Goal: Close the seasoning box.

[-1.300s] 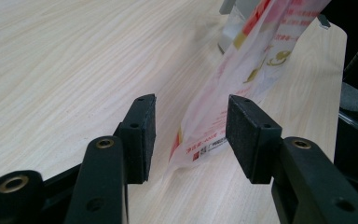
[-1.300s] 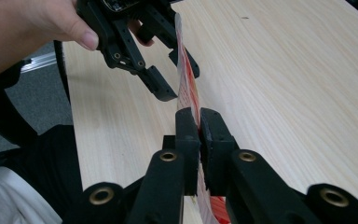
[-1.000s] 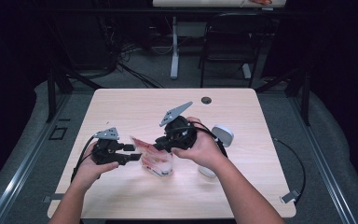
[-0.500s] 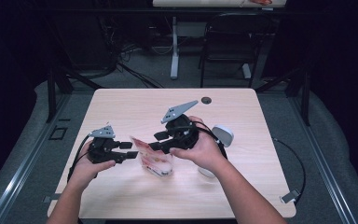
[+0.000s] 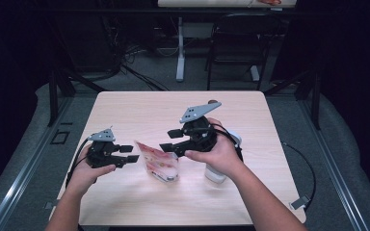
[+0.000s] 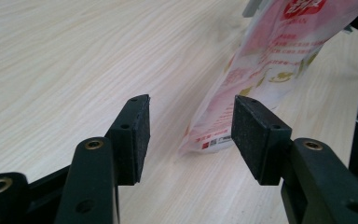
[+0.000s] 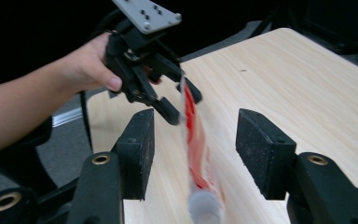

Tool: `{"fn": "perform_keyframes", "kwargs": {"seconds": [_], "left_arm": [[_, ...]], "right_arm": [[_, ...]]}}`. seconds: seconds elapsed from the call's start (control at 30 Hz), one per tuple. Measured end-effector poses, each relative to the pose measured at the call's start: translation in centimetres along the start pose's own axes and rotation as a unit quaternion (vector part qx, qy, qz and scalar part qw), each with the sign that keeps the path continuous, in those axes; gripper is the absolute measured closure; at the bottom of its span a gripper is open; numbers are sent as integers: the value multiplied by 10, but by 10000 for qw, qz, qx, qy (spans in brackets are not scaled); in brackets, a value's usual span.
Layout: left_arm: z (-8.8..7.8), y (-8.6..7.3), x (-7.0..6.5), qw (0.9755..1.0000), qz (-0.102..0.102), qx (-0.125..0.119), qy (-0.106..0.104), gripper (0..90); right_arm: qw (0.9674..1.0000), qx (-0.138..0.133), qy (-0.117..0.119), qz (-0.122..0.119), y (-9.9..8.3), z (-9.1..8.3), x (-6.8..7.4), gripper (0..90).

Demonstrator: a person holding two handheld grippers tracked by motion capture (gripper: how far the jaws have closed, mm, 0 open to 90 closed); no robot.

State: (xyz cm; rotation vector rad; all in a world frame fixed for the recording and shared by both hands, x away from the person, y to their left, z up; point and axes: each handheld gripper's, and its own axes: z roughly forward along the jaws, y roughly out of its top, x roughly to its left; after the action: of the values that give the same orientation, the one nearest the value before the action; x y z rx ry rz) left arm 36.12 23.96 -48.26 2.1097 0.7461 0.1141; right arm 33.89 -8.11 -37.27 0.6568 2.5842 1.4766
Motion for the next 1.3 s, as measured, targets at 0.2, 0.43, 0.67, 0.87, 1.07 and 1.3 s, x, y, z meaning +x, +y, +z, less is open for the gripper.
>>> {"fn": "perform_keyframes", "kwargs": {"seconds": [0.2,0.43,0.67,0.87,1.07,1.3], "left_arm": [[-6,-2,4,9999,-48,-58,73,474],[-12,-3,8,9997,-117,-149,137,475],[-16,-4,11,9996,-162,-172,177,475],[-16,-5,11,9994,-211,-207,200,475],[-17,-6,13,9993,-235,-180,220,475],[-18,-8,16,9990,-291,-197,262,473]], "right_arm": [[9990,28,-446,76,-3,-10,-5,441],[9929,256,-1098,375,-7,-26,-17,484],[9844,325,-1629,581,-13,-43,-33,516],[9758,360,-2045,690,-18,-55,-50,548],[9681,490,-2275,927,-27,-63,-65,623],[9617,596,-2435,1113,-37,-69,-79,659]]}}
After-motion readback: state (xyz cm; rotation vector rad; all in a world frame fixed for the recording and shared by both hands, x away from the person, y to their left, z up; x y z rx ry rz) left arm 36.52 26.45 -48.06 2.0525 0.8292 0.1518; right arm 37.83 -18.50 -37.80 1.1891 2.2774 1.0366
